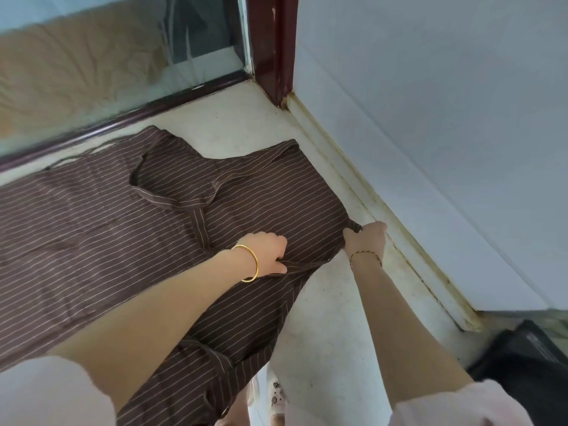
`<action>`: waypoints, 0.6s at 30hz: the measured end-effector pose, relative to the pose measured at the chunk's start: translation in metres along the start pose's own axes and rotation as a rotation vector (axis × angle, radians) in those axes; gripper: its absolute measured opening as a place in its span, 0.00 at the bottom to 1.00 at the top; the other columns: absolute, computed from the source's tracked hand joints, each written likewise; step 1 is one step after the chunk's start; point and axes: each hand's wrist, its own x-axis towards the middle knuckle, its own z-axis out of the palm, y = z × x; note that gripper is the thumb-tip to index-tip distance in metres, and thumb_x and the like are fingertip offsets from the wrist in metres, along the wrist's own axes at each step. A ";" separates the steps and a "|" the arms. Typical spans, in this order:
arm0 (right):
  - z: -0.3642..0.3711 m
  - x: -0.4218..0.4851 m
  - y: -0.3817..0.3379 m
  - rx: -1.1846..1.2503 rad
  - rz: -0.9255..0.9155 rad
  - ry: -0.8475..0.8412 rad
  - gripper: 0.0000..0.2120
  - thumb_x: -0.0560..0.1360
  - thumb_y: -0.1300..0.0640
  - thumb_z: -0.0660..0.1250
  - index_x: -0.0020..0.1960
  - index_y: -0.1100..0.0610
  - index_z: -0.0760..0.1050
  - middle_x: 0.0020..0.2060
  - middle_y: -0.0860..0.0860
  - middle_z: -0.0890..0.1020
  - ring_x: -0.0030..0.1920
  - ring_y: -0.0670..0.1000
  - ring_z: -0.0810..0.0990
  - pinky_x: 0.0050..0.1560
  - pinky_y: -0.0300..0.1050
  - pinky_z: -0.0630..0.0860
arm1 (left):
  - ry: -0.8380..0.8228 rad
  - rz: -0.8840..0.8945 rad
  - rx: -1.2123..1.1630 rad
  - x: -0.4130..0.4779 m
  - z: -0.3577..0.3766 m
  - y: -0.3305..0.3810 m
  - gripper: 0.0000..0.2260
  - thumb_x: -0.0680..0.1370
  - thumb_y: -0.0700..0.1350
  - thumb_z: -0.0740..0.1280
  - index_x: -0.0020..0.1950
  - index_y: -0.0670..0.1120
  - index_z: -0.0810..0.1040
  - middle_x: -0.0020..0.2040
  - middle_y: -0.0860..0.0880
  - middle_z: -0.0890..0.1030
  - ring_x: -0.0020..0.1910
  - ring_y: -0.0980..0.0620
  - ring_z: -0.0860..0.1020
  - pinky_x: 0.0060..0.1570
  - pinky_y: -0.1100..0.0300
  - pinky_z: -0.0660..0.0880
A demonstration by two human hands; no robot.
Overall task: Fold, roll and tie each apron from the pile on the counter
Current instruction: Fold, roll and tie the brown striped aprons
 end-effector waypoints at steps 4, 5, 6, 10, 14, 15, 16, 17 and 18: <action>0.003 -0.004 0.005 0.249 0.012 0.070 0.14 0.73 0.68 0.60 0.53 0.56 0.61 0.40 0.58 0.77 0.32 0.55 0.76 0.32 0.45 0.75 | -0.024 -0.026 -0.040 -0.010 0.010 -0.001 0.14 0.78 0.50 0.64 0.61 0.45 0.72 0.55 0.46 0.78 0.51 0.47 0.78 0.55 0.55 0.77; 0.004 -0.006 0.005 0.302 -0.011 0.071 0.14 0.74 0.68 0.60 0.52 0.55 0.60 0.39 0.57 0.77 0.31 0.55 0.77 0.29 0.43 0.76 | -0.017 -0.030 -0.078 -0.013 0.012 -0.003 0.12 0.79 0.49 0.64 0.59 0.45 0.73 0.53 0.46 0.79 0.49 0.48 0.78 0.53 0.58 0.77; 0.005 -0.007 0.005 0.321 -0.036 0.069 0.13 0.74 0.69 0.60 0.52 0.55 0.61 0.40 0.56 0.76 0.32 0.56 0.79 0.27 0.41 0.75 | 0.001 -0.042 -0.131 -0.016 0.013 -0.007 0.09 0.79 0.48 0.63 0.57 0.46 0.73 0.50 0.46 0.78 0.46 0.50 0.77 0.51 0.60 0.77; 0.016 -0.007 0.008 0.186 -0.141 0.041 0.11 0.76 0.69 0.56 0.52 0.55 0.65 0.43 0.54 0.76 0.35 0.57 0.82 0.33 0.48 0.81 | 0.057 -0.134 -0.255 -0.029 0.017 -0.023 0.05 0.80 0.48 0.62 0.50 0.48 0.69 0.42 0.49 0.75 0.36 0.56 0.72 0.39 0.67 0.72; 0.025 -0.008 0.017 -0.163 -0.284 0.002 0.11 0.78 0.66 0.58 0.57 0.56 0.71 0.49 0.54 0.78 0.40 0.53 0.78 0.39 0.45 0.76 | 0.065 -0.167 -0.211 -0.039 0.024 -0.030 0.09 0.79 0.50 0.62 0.56 0.47 0.73 0.46 0.49 0.76 0.39 0.56 0.74 0.39 0.68 0.72; 0.024 -0.008 0.018 -0.237 -0.301 -0.007 0.11 0.78 0.64 0.58 0.59 0.57 0.70 0.51 0.55 0.78 0.40 0.52 0.76 0.38 0.43 0.72 | 0.099 -0.167 -0.194 -0.042 0.025 -0.032 0.11 0.79 0.51 0.62 0.57 0.47 0.74 0.49 0.49 0.77 0.42 0.55 0.75 0.44 0.66 0.75; 0.023 -0.008 0.018 -0.304 -0.308 -0.021 0.11 0.78 0.63 0.58 0.60 0.57 0.69 0.52 0.55 0.77 0.40 0.52 0.74 0.38 0.43 0.70 | 0.148 -0.168 -0.179 -0.044 0.026 -0.035 0.12 0.79 0.53 0.62 0.57 0.48 0.74 0.52 0.49 0.76 0.46 0.54 0.75 0.49 0.62 0.76; 0.021 -0.009 0.018 -0.375 -0.312 -0.031 0.12 0.79 0.61 0.58 0.62 0.56 0.68 0.53 0.56 0.76 0.40 0.52 0.74 0.38 0.44 0.70 | 0.206 -0.174 -0.179 -0.047 0.027 -0.038 0.13 0.79 0.54 0.61 0.57 0.48 0.75 0.54 0.50 0.76 0.49 0.54 0.75 0.53 0.59 0.76; 0.020 -0.013 0.017 -0.451 -0.308 -0.026 0.13 0.80 0.59 0.57 0.64 0.55 0.67 0.55 0.56 0.75 0.39 0.53 0.73 0.37 0.44 0.70 | 0.275 -0.187 -0.190 -0.051 0.029 -0.042 0.13 0.79 0.54 0.59 0.57 0.48 0.75 0.55 0.50 0.75 0.52 0.53 0.74 0.56 0.58 0.76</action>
